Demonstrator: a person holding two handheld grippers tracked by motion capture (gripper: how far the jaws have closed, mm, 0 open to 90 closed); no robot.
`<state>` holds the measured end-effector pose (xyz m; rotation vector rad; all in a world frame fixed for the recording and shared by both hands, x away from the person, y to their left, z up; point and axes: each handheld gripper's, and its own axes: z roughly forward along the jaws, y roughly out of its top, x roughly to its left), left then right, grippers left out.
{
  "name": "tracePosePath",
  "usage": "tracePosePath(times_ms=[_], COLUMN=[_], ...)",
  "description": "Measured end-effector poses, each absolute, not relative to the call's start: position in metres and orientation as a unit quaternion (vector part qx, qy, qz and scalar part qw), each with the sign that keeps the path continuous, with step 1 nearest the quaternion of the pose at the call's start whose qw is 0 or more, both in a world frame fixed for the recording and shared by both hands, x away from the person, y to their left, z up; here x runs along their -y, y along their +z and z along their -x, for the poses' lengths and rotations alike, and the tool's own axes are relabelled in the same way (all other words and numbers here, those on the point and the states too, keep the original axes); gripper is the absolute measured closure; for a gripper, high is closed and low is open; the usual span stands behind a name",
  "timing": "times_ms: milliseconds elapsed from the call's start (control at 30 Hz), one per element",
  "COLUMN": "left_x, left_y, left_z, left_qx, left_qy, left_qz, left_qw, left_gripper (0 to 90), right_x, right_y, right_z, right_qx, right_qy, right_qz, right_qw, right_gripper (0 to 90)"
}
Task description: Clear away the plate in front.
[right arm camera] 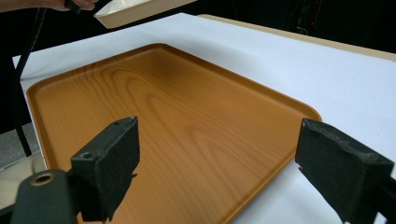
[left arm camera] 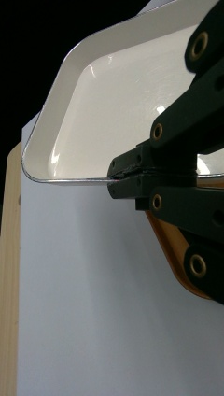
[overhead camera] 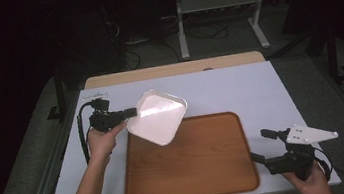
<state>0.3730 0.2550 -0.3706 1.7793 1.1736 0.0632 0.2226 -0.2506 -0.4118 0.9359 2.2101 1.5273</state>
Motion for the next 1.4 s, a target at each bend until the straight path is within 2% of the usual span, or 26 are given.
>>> tracePosePath(times_ms=[667,1133,1267,1400], left_x=[-0.248,-0.214,-0.205,-0.197], left_y=[-0.387,-0.420,-0.432,-0.438], left_z=[-0.351,-0.338,-0.332,-0.330], left_qx=[-0.491,-0.504,-0.518,-0.513], left_qy=[0.017,0.004,-0.020,-0.011], left_qz=[-0.734,-0.746,-0.732,-0.751], left_qw=[0.469,0.436,0.442,0.415], left_gripper=[89.2,89.2,89.2,89.2], right_x=[0.251,0.247,0.247,0.247], right_y=[-0.410,-0.411,-0.411,-0.410], right_z=[-0.220,-0.219,-0.219,-0.219], right_qx=[-0.768,-0.775,-0.776,-0.776], right_qy=[0.532,0.529,0.528,0.527], right_qz=[-0.325,-0.314,-0.314,-0.314], right_qw=[0.149,0.144,0.145,0.146], right_gripper=[13.1,13.1,13.1,13.1])
